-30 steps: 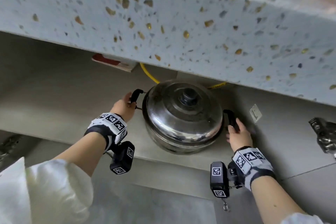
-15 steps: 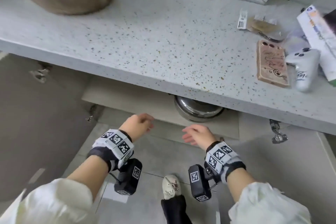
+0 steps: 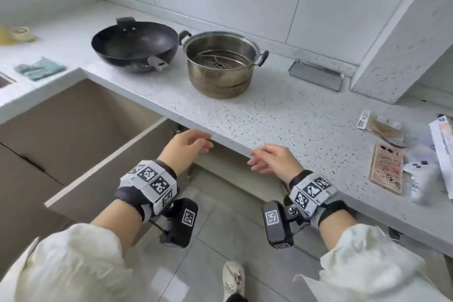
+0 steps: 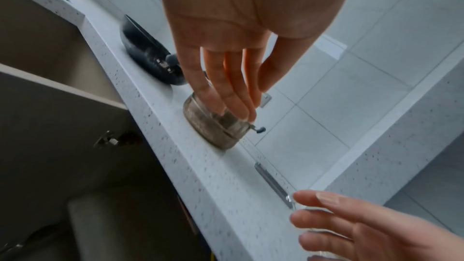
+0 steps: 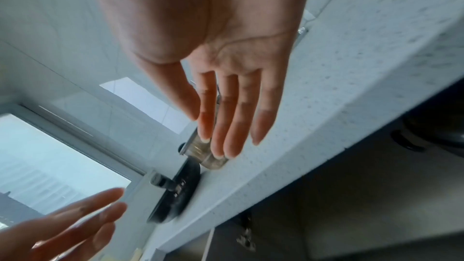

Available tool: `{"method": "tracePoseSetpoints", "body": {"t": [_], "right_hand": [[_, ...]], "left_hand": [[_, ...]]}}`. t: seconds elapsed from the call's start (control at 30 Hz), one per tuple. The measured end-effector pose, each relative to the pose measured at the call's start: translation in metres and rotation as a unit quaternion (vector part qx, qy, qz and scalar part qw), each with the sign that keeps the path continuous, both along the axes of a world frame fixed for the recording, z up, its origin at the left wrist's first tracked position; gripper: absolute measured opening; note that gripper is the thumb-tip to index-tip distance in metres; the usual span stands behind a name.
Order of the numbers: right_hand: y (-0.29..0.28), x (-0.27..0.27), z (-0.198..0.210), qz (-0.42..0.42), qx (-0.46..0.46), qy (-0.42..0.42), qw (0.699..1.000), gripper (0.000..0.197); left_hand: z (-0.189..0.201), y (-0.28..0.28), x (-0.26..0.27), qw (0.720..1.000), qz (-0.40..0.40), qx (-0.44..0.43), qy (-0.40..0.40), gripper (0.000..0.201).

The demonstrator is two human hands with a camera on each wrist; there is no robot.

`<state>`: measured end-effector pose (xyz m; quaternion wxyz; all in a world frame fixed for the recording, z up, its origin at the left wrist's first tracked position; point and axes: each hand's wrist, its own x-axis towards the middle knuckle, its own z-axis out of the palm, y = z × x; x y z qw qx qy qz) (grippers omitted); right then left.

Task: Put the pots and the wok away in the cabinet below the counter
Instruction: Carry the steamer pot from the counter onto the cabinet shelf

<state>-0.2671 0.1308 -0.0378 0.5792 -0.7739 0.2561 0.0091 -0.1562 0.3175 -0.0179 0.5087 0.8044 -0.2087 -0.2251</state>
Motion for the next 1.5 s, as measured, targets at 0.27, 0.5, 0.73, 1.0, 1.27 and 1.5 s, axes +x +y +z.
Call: {"method": "tracePoseSetpoints", "body": {"t": [0.27, 0.5, 0.73, 1.0, 1.27, 1.5], "right_hand": [[-0.077, 0.108, 0.032, -0.139, -0.039, -0.076, 0.987, 0.019], [-0.147, 0.203, 0.04, -0.161, -0.062, -0.034, 0.984, 0.046], [-0.175, 0.283, 0.016, -0.224, -0.096, 0.002, 0.97, 0.045], [-0.189, 0.288, 0.001, -0.246, -0.132, 0.009, 0.96, 0.03], [-0.224, 0.21, 0.008, -0.296, -0.153, 0.032, 0.942, 0.031], [-0.228, 0.154, 0.011, -0.321, -0.166, 0.021, 0.932, 0.028]], "left_hand": [[0.038, -0.038, 0.093, 0.996, 0.063, 0.002, -0.061, 0.03], [0.042, -0.101, 0.178, 0.987, 0.112, 0.008, -0.112, 0.031], [0.035, -0.125, 0.238, 0.984, 0.132, 0.035, -0.113, 0.038], [0.041, -0.144, 0.29, 0.988, 0.097, 0.062, -0.105, 0.045], [0.032, -0.169, 0.308, 0.981, 0.065, 0.16, -0.093, 0.058], [0.01, -0.204, 0.29, 0.994, -0.022, 0.103, -0.036, 0.051]]}}
